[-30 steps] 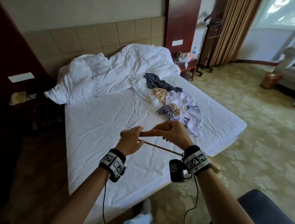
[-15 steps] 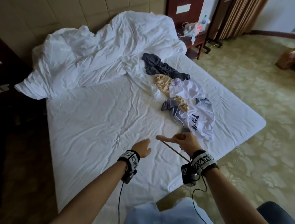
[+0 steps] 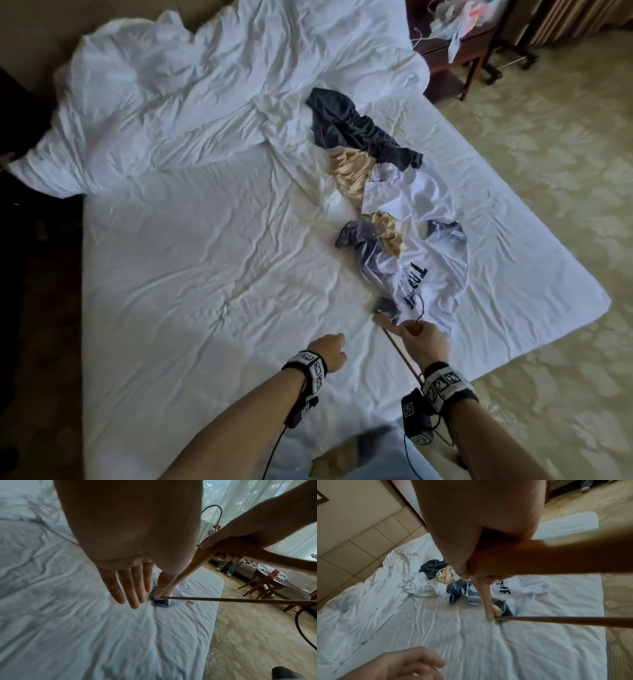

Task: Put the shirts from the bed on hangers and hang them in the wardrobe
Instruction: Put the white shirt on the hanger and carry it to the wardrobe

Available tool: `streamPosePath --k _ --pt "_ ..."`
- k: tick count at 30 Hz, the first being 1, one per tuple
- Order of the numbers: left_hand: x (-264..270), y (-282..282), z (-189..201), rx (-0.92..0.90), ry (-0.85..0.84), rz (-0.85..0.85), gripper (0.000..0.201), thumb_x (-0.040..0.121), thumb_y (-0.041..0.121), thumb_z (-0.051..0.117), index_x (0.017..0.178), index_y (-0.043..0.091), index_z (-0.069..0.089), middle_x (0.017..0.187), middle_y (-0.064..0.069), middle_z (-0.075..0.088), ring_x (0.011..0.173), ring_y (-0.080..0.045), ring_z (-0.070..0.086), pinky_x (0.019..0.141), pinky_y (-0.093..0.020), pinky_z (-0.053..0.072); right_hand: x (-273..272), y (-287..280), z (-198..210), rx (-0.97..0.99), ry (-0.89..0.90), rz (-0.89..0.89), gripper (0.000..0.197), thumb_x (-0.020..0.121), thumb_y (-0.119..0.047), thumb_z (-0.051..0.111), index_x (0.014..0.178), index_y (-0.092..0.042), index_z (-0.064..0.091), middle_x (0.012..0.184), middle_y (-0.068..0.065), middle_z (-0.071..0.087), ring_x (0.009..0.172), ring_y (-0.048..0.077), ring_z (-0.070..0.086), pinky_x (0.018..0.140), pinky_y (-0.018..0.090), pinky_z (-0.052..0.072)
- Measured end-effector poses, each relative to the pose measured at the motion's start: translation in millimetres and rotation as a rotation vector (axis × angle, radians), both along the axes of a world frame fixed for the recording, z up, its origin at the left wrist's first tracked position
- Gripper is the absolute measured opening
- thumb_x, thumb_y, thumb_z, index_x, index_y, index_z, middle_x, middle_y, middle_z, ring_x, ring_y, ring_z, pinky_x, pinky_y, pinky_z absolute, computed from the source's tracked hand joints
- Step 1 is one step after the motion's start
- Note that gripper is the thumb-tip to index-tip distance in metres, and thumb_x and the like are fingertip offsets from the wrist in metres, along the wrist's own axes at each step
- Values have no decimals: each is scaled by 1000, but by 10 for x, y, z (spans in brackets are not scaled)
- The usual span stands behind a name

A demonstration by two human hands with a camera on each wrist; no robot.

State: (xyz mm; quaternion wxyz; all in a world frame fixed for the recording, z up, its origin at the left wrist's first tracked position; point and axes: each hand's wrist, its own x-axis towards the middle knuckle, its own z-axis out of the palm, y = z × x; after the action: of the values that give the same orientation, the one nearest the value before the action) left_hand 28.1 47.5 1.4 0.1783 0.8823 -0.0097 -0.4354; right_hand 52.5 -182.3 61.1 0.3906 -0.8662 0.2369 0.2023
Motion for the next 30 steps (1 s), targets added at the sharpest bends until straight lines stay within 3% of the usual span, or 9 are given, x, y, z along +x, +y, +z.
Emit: streamPosePath --k 3,6,12,15,18,21,25,28,30 --pt "327 -458 -146 7 12 2 39 103 27 47 138 8 49 143 -15 56 125 -36 57 101 -42 48 364 -514 -19 -38 18 -53 14 83 -32 77 81 -18 78 77 8 74 82 32 71 74 42 59" --pt "663 -917 -278 33 43 -37 40 101 22 46 138 7 48 142 -17 56 127 -37 57 103 -42 47 718 -1066 -29 -62 14 -81 18 81 -39 77 86 -22 75 81 1 73 81 27 69 73 42 60" --pt "1256 -1824 -639 67 32 -251 42 99 13 45 140 9 49 146 -18 50 131 -39 53 107 -46 46 1355 -1962 107 -108 -64 -206 67 51 -79 53 75 -19 70 71 -3 69 69 21 64 63 37 52" --pt "1490 -2132 -792 117 18 -403 38 100 11 44 136 12 54 151 -16 41 135 -40 48 108 -54 45 1662 -2268 -55 -166 6 -176 52 61 -70 64 74 -20 65 73 -1 67 67 23 61 61 35 49" --pt "1653 -2286 -984 150 19 -511 43 101 9 46 142 13 55 159 -14 32 138 -40 44 112 -52 42 1904 -2451 -381 -235 78 -107 39 77 -53 81 72 -21 59 79 4 70 72 29 64 64 39 55" --pt "1767 -2357 -1160 143 8 -601 42 96 4 51 136 15 60 167 -14 18 137 -39 45 106 -51 48 2123 -2467 -602 -300 112 15 34 77 -48 82 75 -22 60 84 4 72 78 31 68 67 39 57" --pt "1842 -2365 -1356 165 49 -743 59 93 -2 56 147 23 50 173 -5 -7 142 -38 41 104 -49 48 2414 -2426 -680 -397 127 259 21 82 -39 74 91 -19 72 95 8 74 88 34 71 72 37 55" --pt "1882 -2301 -1497 183 111 -781 69 96 2 57 155 29 38 173 -1 -2 142 -35 43 104 -46 49 2557 -2449 -700 -442 136 370 17 83 -37 74 92 -23 75 95 5 73 86 31 70 68 33 48" --pt "1924 -2232 -1538 225 177 -797 59 100 8 52 155 25 37 169 -6 18 141 -33 47 105 -46 49 2610 -2484 -704 -460 146 383 18 80 -39 74 91 -24 75 95 4 73 85 31 70 68 32 47"
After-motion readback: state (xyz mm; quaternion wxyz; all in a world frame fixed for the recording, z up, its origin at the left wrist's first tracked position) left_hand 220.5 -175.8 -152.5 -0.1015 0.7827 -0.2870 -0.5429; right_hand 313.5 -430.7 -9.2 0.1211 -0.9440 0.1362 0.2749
